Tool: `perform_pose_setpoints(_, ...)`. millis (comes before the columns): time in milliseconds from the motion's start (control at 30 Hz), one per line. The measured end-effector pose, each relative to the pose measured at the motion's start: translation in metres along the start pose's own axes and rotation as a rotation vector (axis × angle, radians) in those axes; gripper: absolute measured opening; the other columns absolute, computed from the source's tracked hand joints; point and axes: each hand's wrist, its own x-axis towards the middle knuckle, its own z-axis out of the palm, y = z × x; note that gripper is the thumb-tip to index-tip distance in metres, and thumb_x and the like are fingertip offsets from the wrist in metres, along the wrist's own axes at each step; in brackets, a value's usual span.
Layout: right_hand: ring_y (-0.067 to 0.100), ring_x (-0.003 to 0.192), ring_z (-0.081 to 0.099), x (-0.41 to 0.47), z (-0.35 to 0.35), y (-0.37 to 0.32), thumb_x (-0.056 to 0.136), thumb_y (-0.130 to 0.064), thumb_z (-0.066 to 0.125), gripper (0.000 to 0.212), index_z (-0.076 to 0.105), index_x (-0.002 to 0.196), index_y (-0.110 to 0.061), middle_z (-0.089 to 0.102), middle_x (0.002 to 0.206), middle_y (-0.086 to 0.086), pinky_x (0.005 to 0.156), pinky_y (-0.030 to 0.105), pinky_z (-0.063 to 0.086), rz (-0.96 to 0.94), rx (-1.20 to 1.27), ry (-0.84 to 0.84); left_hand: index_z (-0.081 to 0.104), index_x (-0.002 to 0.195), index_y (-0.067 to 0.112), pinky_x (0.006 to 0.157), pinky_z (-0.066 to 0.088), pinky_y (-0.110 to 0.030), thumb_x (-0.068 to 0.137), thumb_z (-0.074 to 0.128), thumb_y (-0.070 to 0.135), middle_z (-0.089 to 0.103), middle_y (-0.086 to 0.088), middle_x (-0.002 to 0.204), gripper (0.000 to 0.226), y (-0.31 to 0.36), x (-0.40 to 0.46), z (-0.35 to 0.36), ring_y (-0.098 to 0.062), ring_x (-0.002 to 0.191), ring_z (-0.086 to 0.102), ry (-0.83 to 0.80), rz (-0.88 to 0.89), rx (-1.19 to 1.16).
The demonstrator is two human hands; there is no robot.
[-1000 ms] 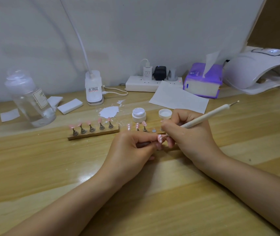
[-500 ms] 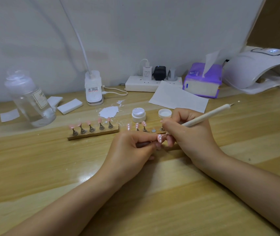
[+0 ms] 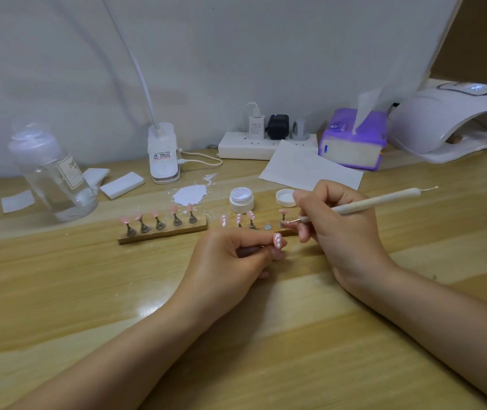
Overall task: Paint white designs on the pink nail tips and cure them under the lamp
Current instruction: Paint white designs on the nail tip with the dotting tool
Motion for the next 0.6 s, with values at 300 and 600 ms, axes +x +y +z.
perform_pose_setpoints(300, 0.006, 0.042, 0.048, -0.0041, 0.0021, -0.0033, 0.069, -0.034, 0.069, 0.034, 0.046, 0.048, -0.021, 0.05, 0.04, -0.005, 0.067, 0.029, 0.053, -0.054, -0.024, -0.014, 0.073, 0.068, 0.033, 0.057, 0.048, -0.01, 0.083, 0.063, 0.002, 0.073, 0.009, 0.074, 0.036, 0.0003, -0.0001, -0.0001, 0.004, 0.074, 0.066, -0.001, 0.006, -0.001)
perform_pose_setpoints(600, 0.006, 0.035, 0.042, -0.0082, 0.003, -0.0091, 0.07, -0.035, 0.064, 0.035, 0.045, 0.045, -0.021, 0.045, 0.036, -0.004, 0.047, 0.014, 0.042, -0.045, -0.043, -0.071, 0.075, 0.077, 0.029, 0.058, 0.05, -0.012, 0.084, 0.063, 0.004, 0.073, 0.007, 0.078, 0.029, 0.0, -0.0005, -0.0012, -0.001, 0.081, 0.068, -0.001, 0.009, -0.009)
